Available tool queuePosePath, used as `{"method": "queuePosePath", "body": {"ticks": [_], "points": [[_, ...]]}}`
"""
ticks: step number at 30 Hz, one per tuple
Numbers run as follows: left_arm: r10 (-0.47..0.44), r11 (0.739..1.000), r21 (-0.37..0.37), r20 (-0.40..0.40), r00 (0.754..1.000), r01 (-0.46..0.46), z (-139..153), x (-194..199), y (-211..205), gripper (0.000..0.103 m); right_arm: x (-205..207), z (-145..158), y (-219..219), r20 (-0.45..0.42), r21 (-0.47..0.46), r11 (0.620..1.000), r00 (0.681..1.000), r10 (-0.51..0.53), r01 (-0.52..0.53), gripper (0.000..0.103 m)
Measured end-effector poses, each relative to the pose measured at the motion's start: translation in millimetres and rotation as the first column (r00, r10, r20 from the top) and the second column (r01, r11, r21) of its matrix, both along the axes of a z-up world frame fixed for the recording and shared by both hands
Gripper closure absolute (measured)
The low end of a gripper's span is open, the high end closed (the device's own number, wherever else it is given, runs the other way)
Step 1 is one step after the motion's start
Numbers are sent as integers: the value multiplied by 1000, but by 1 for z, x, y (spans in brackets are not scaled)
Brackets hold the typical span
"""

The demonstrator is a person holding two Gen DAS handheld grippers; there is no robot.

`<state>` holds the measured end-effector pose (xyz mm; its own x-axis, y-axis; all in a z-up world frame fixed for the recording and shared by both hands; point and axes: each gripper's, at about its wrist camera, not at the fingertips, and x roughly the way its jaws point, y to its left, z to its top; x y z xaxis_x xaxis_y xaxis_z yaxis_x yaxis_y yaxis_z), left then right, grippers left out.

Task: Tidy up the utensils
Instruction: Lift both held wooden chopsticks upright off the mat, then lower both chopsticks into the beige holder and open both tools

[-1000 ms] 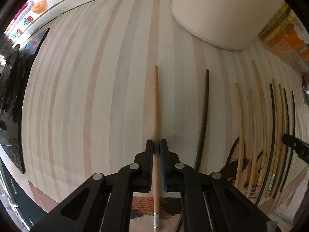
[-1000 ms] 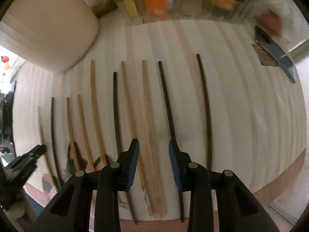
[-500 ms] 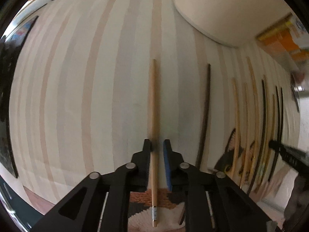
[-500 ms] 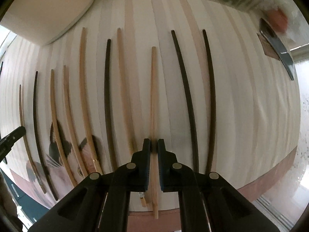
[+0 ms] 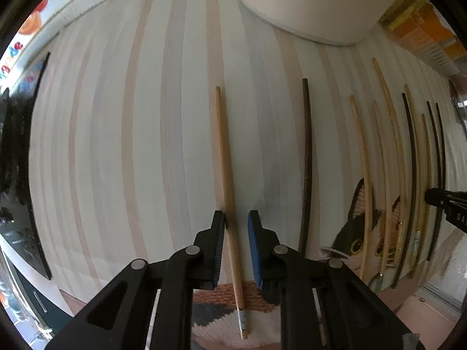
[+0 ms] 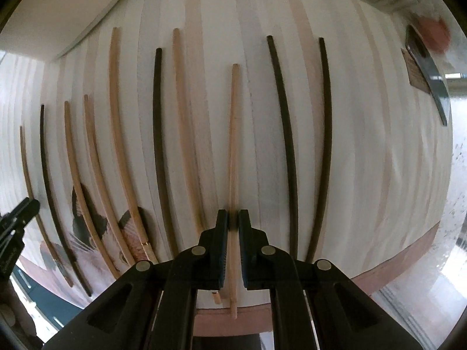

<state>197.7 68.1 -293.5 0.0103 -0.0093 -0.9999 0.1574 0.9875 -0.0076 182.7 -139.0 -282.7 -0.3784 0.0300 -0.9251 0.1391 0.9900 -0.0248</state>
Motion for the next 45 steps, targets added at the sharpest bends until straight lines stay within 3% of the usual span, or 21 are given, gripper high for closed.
{"method": "queuePosePath", "body": {"ticks": [5,11,15,20,26,31,36,40,45], "points": [[34,999,15,18,999,-35,0,-22,-22,98,1,0,21,26,-44,995,995,94,-93,93],[89,996,23,56,994,-91,22,-30,-17,99,-4,5,12,94,11,999,995,37,-38,95],[119,993,-19,107,987,-117,62,-41,-4,99,-10,20,3,158,59,998,987,-19,10,96],[145,989,-62,202,969,-135,116,-63,4,99,-6,60,5,266,96,995,963,-35,10,96],[210,975,-138,343,915,-172,189,-65,3,99,-1,120,16,403,138,990,914,-38,-20,96],[268,952,-264,464,844,-156,269,-48,-5,99,21,197,16,559,197,980,825,-86,-32,96],[274,943,-317,563,780,-102,323,10,-23,99,73,263,16,716,249,968,679,-163,-30,96],[277,945,-315,634,722,-86,341,63,-41,99,122,293,23,791,267,963,577,-202,-29,96],[285,944,-322,672,683,-76,337,118,-49,99,181,312,27,858,262,965,462,-226,-14,96]]}}
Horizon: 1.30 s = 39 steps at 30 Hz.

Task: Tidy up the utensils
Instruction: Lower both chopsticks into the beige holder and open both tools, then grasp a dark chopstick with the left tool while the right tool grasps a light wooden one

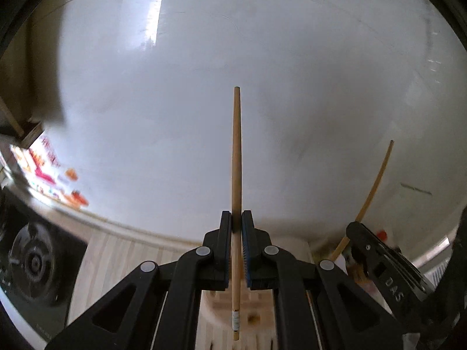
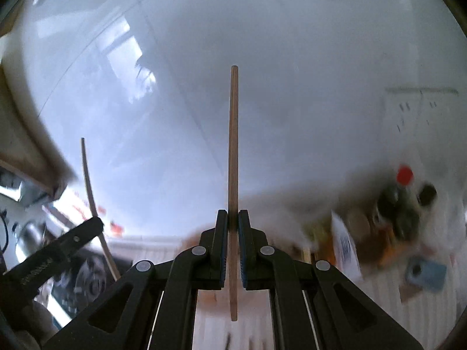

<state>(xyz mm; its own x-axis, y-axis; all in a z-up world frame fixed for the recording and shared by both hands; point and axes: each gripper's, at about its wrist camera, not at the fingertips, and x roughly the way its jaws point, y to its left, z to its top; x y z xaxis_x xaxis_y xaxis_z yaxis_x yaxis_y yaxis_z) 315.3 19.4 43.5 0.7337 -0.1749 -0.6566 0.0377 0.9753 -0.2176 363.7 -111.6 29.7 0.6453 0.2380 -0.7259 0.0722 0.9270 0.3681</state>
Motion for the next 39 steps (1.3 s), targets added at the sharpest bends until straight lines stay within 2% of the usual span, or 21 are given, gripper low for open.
{"method": "queuePosePath", "body": {"ticks": [5,9,14,18,21,24,25,26,27,28,29,30,33,34,35,36,38,39], "points": [[7,999,-35,7,1000,-7,-26,35,4,99,35,-16,11,77,-16,1000,997,-17,18,96],[4,998,-62,-6,1000,-4,-45,51,7,99,48,-44,20,97,-31,999,995,-8,11,96],[-25,999,-38,-56,998,23,-62,50,5,99,51,-72,26,63,-28,1000,998,14,-12,96],[-48,999,0,-95,994,48,-61,43,3,99,50,-71,30,40,-22,999,999,27,-26,96],[-80,997,-30,-156,985,76,-64,37,9,98,49,-70,33,25,-28,998,998,56,-55,95],[-87,996,-31,-197,976,82,-59,27,17,94,55,-68,37,-25,-25,994,994,105,-106,95],[-81,997,-22,-200,976,78,-55,22,21,91,56,-69,38,-38,-14,993,992,119,-120,94],[-72,997,-12,-200,977,71,-52,17,22,83,55,-69,34,-55,-4,991,989,134,-134,93],[-57,998,5,-198,979,60,-42,11,21,75,53,-67,33,-72,-5,990,988,137,-138,82],[-40,999,24,-195,980,46,-38,3,25,54,50,-66,31,-75,-4,990,988,138,-138,65],[-25,999,34,-190,981,32,-34,-5,29,36,48,-63,28,-76,-4,991,988,135,-135,59],[-10,999,44,-184,983,18,-31,-12,33,32,44,-58,27,-77,-14,992,990,122,-124,54],[28,995,98,-173,985,-11,-25,-39,44,27,25,-49,19,-97,-38,995,991,91,-95,52],[36,993,113,-176,984,-16,-26,-47,45,19,20,-45,16,-106,-53,995,991,77,-83,51],[45,991,130,-177,983,-22,-28,-54,47,6,11,-44,13,-112,-64,995,992,63,-71,50],[49,990,140,-175,983,-24,-30,-59,44,0,4,-44,10,-118,-78,995,992,52,-61,45],[58,986,163,-168,984,-30,-36,-76,42,0,-16,-45,3,-136,-114,993,990,20,-35,39],[61,984,176,-170,984,-31,-46,-80,25,0,-28,-47,1,-147,-120,992,989,7,-24,35]]}}
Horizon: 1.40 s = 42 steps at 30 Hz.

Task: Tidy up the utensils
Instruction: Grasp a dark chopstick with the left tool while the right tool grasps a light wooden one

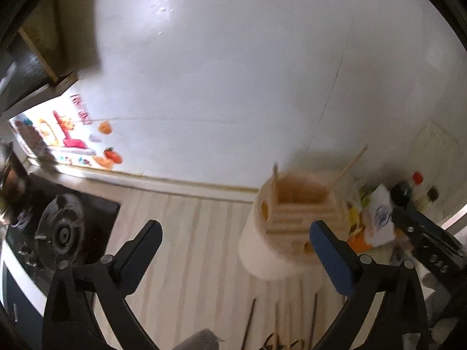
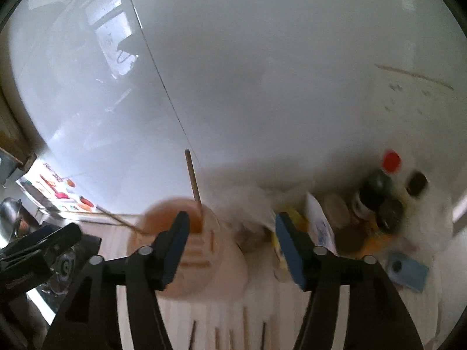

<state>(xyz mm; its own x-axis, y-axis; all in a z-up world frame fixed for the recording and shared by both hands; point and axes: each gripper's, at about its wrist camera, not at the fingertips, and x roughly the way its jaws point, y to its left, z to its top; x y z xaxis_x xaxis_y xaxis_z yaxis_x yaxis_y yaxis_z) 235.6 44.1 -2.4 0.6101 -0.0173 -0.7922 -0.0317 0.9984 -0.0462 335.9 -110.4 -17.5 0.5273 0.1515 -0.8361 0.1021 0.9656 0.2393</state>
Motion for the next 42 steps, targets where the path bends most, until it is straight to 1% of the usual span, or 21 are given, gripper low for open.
{"method": "queuePosePath", "body": {"ticks": [2,4,10,14,15,18,19,21,22,23,27,28,29,30,31,32,33,34,35,38,42], "points": [[11,1000,14,-15,1000,-11,-8,-10,-1,0,-18,-5,-2,-24,-8,1000,999,-22,22,29],[14,1000,11,-48,999,-13,-22,-15,-2,0,-36,-11,-12,-36,17,999,999,-34,34,13],[10,998,67,-169,986,2,-80,-41,-8,0,-79,-48,-14,-136,24,999,990,-23,26,12],[17,996,84,-267,964,5,-123,-55,-8,0,-102,-80,-10,-234,14,1000,972,4,-1,13],[16,996,85,-298,954,10,-137,-58,-9,0,-109,-93,-10,-269,14,1000,963,12,-8,18],[-2,996,77,-369,929,33,-169,-66,-11,1,-124,-127,-7,-373,26,999,927,34,-26,43],[-10,997,72,-394,919,42,-179,-67,-13,3,-127,-137,-7,-400,33,999,916,37,-27,51],[-35,996,53,-445,895,66,-199,-71,-16,11,-136,-160,-8,-458,41,999,888,41,-25,61],[-48,995,53,-474,879,83,-212,-73,-18,18,-139,-169,-8,-479,37,999,877,37,-22,65],[-59,994,51,-488,871,96,-218,-75,-21,20,-142,-176,-9,-495,36,999,868,35,-20,68],[-91,987,66,-528,845,148,-243,-80,-30,48,-152,-207,-12,-562,27,999,826,44,-35,70],[-92,984,79,-534,840,158,-248,-81,-32,60,-154,-212,-12,-575,22,999,817,46,-40,71],[-95,983,83,-539,837,165,-252,-81,-34,66,-155,-217,-11,-585,18,999,809,50,-49,71],[-105,983,72,-529,842,168,-254,-82,-35,70,-156,-223,-10,-600,15,998,798,57,-60,72],[-112,983,71,-514,851,172,-254,-82,-36,79,-158,-230,-10,-615,10,998,786,60,-69,75],[-117,981,76,-504,856,179,-254,-83,-38,85,-159,-236,-9,-629,16,997,774,71,-79,76],[-104,978,100,-516,850,181,-258,-82,-39,99,-161,-236,-8,-623,6,996,779,72,-88,79],[-95,981,92,-529,843,168,-262,-83,-36,101,-162,-238,-7,-626,-7,995,777,72,-98,91],[-83,987,77,-518,851,142,-261,-83,-32,101,-164,-242,-8,-634,-2,996,771,69,-91,96],[-74,991,58,-521,851,122,-262,-81,-25,101,-168,-247,-12,-641,-19,998,767,36,-63,96],[-71,993,45,-524,849,111,-262,-82,-18,101,-184,-252,-13,-663,-31,998,748,26,-62,96]]}}
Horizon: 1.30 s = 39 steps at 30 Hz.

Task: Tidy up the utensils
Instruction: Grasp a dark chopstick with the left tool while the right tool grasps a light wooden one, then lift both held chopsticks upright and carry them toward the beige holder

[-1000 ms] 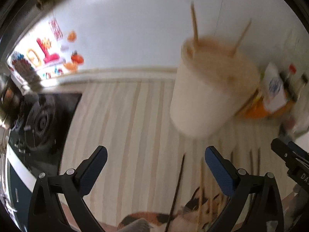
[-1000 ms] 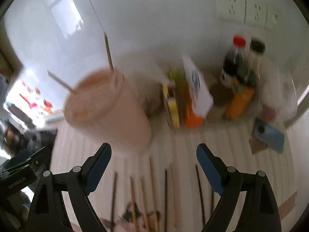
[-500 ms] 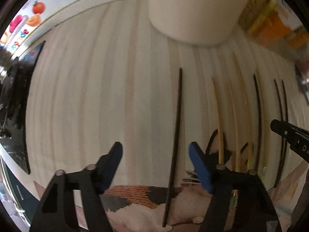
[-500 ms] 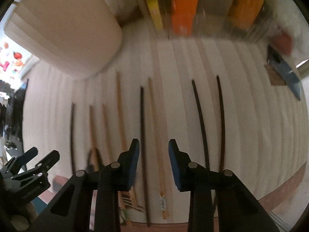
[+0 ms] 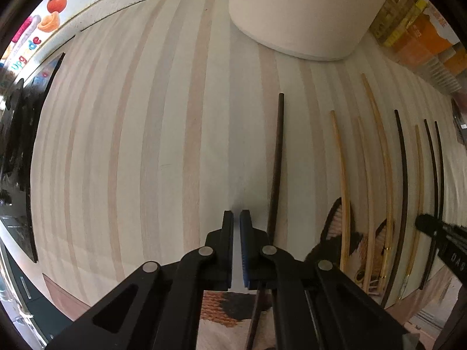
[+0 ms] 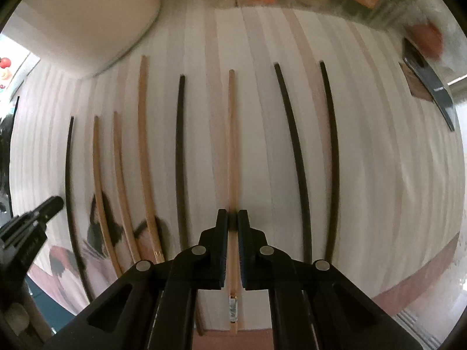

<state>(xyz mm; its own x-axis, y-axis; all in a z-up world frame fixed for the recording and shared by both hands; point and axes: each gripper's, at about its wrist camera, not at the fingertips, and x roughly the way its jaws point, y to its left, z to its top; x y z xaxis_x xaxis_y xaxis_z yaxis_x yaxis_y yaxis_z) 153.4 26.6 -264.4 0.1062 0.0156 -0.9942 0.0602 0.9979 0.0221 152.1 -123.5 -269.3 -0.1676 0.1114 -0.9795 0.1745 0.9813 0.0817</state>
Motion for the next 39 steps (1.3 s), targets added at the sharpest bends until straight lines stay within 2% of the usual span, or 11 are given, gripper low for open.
{"method": "queuePosePath", "body": {"ticks": [5,7,11,16,19,24,29,33,37,39], "points": [[-4,1000,3,-4,1000,4,4,6,9,101,0,-9,3,-31,-12,1000,999,19,-20,96],[-11,1000,10,-3,1000,11,3,3,1,101,15,-14,5,-40,-23,999,999,24,-25,95],[-10,1000,20,-8,1000,10,1,5,-5,101,26,-17,22,-13,-84,993,996,85,-86,95],[89,996,-23,-52,995,-91,0,14,13,101,39,-23,36,-18,-107,988,994,112,-113,96],[114,991,-66,-74,991,-119,-1,16,26,98,39,-22,45,-52,-119,987,993,104,-110,96],[51,993,-101,-140,989,-66,-5,8,35,96,58,-31,44,-100,-95,991,992,83,-92,95],[12,993,-115,-156,988,-30,-7,-1,28,95,76,-38,30,-121,-67,995,991,60,-68,95],[5,985,-167,-163,987,-33,-4,-4,22,95,89,-42,31,-119,-67,995,991,60,-68,95],[-52,993,-110,-147,988,35,-6,-8,4,95,68,-37,21,-115,-68,996,992,58,-66,95],[-53,990,-136,-146,988,33,-3,-8,0,95,65,-35,16,-115,-72,995,991,61,-69,95]]}}
